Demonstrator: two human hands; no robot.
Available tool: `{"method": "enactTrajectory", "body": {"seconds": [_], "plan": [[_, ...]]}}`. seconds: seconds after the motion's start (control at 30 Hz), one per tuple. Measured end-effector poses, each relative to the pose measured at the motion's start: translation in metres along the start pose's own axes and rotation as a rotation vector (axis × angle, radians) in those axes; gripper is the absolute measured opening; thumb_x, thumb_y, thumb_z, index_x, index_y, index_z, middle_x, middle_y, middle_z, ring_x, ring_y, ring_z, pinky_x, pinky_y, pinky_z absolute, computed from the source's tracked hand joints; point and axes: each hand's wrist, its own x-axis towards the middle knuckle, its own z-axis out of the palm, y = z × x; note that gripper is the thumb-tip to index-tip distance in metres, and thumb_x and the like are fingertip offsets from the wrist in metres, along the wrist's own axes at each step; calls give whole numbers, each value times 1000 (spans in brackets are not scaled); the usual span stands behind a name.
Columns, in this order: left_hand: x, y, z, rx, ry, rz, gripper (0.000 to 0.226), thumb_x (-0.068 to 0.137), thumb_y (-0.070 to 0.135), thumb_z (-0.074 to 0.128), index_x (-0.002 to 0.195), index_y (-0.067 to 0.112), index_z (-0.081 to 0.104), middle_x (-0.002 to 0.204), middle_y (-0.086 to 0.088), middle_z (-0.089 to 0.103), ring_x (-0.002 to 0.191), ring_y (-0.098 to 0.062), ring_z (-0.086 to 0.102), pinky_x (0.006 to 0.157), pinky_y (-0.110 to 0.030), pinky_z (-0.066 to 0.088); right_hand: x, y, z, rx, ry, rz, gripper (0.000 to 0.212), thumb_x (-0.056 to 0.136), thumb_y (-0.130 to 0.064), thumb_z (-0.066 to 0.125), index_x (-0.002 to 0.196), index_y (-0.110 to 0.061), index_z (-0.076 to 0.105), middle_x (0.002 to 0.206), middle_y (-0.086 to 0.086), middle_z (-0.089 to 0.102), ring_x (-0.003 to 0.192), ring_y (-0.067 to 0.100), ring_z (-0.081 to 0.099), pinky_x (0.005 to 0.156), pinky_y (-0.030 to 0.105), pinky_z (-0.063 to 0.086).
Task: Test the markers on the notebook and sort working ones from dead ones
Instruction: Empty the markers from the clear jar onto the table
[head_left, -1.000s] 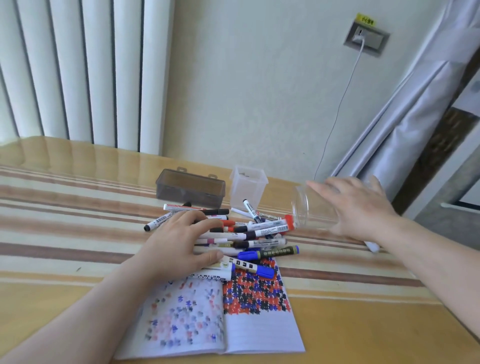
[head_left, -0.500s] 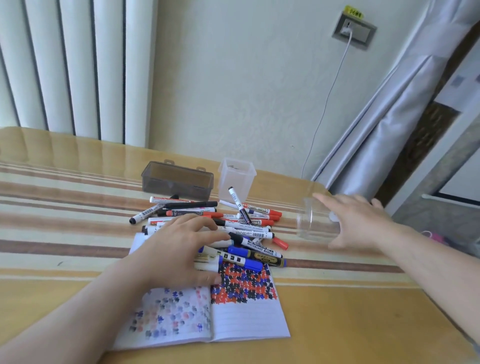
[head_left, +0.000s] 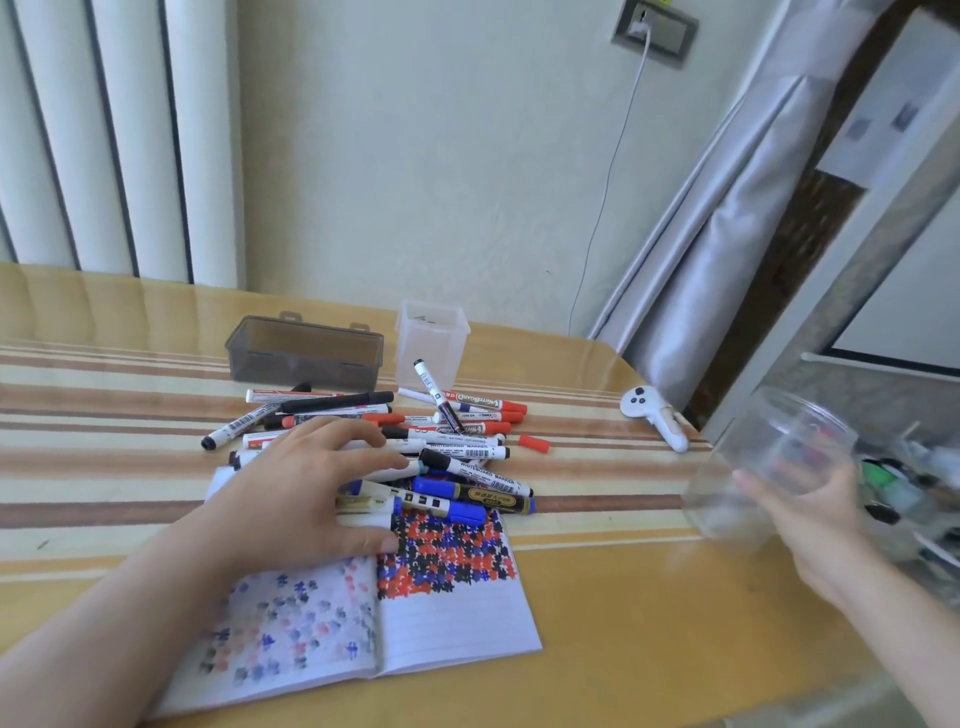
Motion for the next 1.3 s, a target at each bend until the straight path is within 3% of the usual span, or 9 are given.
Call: {"method": "enactTrajectory", "body": {"seconds": [0.23,0.33,0.4,0.47,0.6,0.77,0.93,1.1,1.3], "plan": [[-2,-10,-7,-4,-5,-47,95,57,103,53,141,58,48,145,23,42,139,-11,36,111,-43,40,-48,38,-3,56,24,184,88,82,-1,83,149,-29,34,131,6,59,108,22,59,95,41,46],[-3,-17,-12,4,-17,-76,102,55,105,52,146,60,40,149,24,37,144,-8,29,117,-44,36,-81,43,0,-90,165,104,54,81,-3,83,106,-40,51,109,20,68,72,25,58,66,19,49],[-3,-17,-14,-12,-31,-97,103,56,104,52,148,60,36,152,24,34,146,-8,27,118,-44,35,-96,32,22,-121,-37,-54,57,82,3,79,100,-44,54,99,15,68,75,27,61,58,14,46],[-3,-15,-12,-16,-53,-110,103,57,103,52,148,61,33,153,25,31,146,-7,26,118,-45,35,-106,7,58,-261,-313,-279,62,79,-11,83,112,-55,54,111,-7,65,107,16,62,81,16,48],[-3,-14,-8,-28,-40,-111,99,57,104,51,146,67,29,154,26,31,148,-8,26,119,-47,34,-101,-56,150,-786,-898,-655,115,63,-71,81,149,-67,5,161,-27,1,154,5,-1,123,38,13],[-3,-18,-5,-15,11,-94,104,55,106,50,148,65,29,157,23,29,150,-11,24,121,-45,28,-62,-94,251,-1190,-1135,-753,140,50,-87,77,145,-66,-25,164,-13,-36,147,26,-41,116,66,-21],[1,-16,-6,39,-46,-117,101,55,109,40,146,71,19,160,30,16,150,-6,19,123,-39,25,-53,-78,266,-1175,-1267,-572,122,58,-89,71,150,-66,-5,171,-17,-9,156,19,-19,122,66,0],[3,-17,-4,65,-11,-91,81,67,100,42,142,71,34,157,27,29,144,-11,30,117,-41,34,-74,-47,237,-921,-992,-787,86,78,-76,59,154,-49,30,163,-15,26,151,14,20,124,49,21],[4,-25,-3,123,57,-212,65,74,84,49,133,58,54,116,19,53,111,-14,51,93,-39,48,-73,-31,197,-981,-751,-803,63,83,-58,56,143,-51,41,124,-15,56,116,17,55,88,35,49]]}}
